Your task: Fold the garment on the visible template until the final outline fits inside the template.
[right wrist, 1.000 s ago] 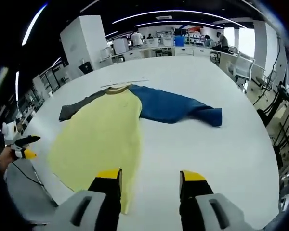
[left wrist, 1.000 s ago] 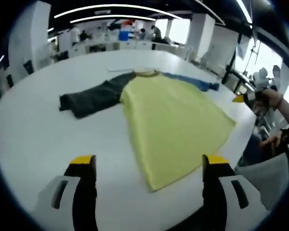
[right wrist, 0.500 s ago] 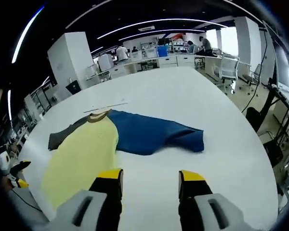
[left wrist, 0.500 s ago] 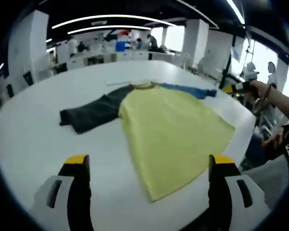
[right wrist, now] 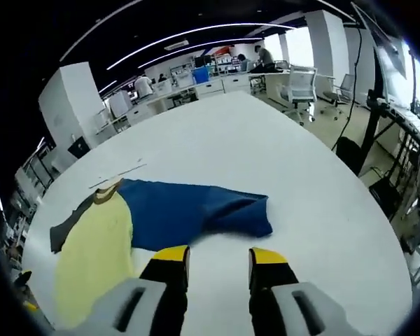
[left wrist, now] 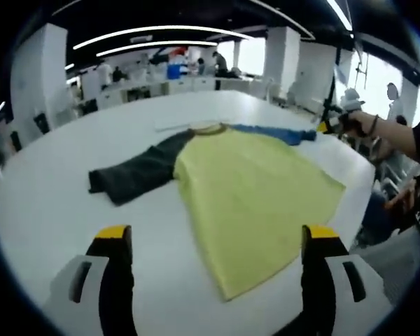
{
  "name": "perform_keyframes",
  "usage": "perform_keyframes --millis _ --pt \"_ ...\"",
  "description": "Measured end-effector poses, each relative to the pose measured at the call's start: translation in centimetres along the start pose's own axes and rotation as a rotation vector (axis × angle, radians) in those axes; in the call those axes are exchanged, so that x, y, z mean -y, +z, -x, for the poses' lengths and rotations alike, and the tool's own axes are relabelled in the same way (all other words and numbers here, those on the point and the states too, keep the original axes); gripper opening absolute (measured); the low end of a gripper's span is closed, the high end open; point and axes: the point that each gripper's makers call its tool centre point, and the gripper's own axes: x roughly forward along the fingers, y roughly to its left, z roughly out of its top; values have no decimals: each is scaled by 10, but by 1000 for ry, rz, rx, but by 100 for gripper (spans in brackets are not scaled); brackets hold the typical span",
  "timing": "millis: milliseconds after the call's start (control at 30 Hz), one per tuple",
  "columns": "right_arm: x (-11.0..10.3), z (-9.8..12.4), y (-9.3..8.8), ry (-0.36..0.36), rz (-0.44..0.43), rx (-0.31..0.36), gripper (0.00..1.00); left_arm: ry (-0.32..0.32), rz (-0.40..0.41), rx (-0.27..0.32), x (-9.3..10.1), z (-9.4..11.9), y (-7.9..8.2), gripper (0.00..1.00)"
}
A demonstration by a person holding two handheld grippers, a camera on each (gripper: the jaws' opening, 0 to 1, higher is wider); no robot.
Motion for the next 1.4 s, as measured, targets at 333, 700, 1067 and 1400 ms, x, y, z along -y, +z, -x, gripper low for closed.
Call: perform_keyframes --millis 333,700,1067,1400 --pt "16 -26 5 -93 -168 -4 32 -18 19 11 0 -5 -1 93" --pt "29 -40 7 -191 -278 0 25 -19 3 -20 -2 -8 -10 88" --pt "35 -48 7 -220 -307 8 0 -28 -20 -20 -2 -13 -4 83" --pt "58 -36 12 -257 -199 -6 0 -25 -22 -24 -1 -13 -4 80"
